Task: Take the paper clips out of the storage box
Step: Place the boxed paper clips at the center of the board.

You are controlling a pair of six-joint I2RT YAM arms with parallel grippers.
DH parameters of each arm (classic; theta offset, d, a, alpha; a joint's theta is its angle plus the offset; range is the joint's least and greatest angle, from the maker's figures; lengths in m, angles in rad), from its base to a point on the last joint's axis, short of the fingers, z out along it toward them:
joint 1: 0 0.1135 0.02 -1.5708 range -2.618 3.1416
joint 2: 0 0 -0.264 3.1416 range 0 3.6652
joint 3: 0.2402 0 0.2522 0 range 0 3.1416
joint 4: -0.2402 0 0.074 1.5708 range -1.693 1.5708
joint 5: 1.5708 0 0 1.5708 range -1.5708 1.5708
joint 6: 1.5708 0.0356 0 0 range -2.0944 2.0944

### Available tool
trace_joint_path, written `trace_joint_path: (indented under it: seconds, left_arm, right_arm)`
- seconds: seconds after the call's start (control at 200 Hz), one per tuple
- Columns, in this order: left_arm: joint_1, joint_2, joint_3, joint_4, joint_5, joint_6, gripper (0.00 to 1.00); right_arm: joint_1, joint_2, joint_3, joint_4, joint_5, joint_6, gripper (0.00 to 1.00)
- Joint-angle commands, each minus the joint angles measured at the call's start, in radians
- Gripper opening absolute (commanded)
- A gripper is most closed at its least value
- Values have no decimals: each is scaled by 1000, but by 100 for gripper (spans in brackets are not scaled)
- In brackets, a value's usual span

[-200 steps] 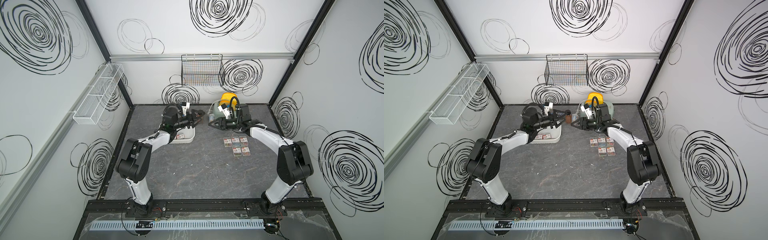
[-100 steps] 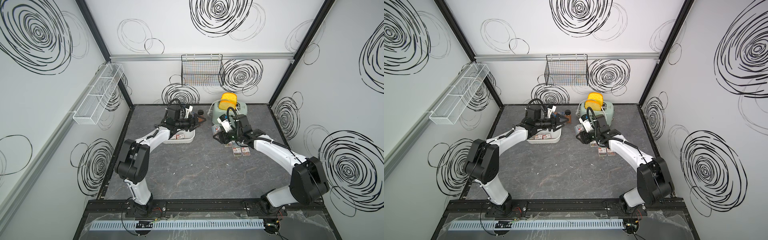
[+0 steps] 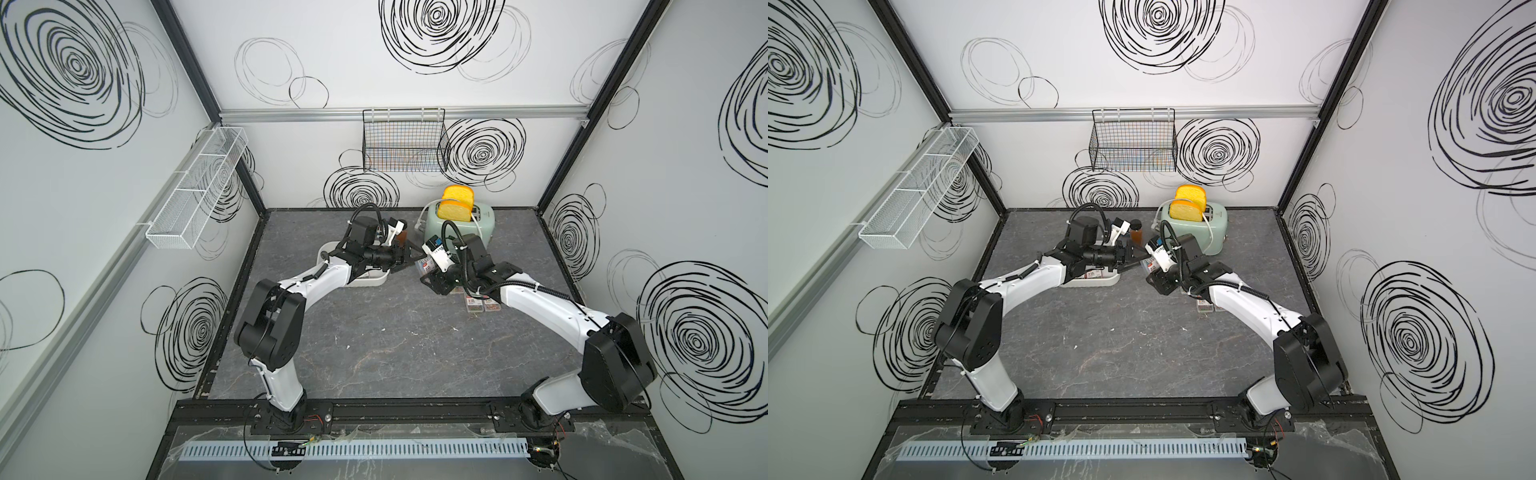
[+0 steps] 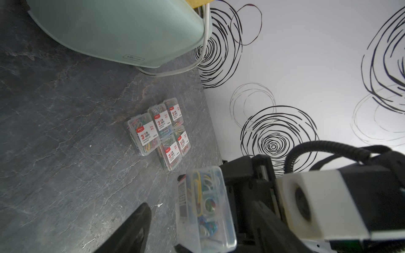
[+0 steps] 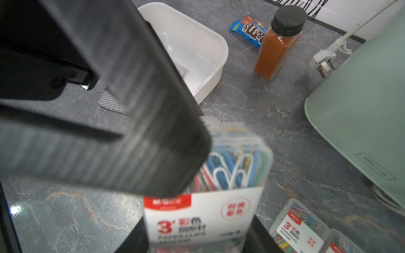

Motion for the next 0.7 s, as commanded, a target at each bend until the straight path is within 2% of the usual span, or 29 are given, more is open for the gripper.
trace_joint_path:
  seconds: [0.0,0.125,0.485,0.695]
  left_arm:
    - [-4,-4,55,-74,6,92,73]
    - [-16,13,97,-169,-14,174,71]
    - [-30,54,160,-306,-16,296,69]
    - [-30,70,172,-350,-19,336,57]
  right_arm:
    - [18,12,37,-33,18,-50,40]
    - [34,27,49,-49,18,-62,40]
    - [56,48,68,-79,22,-81,42]
    - [56,52,65,-81,20,-82,42]
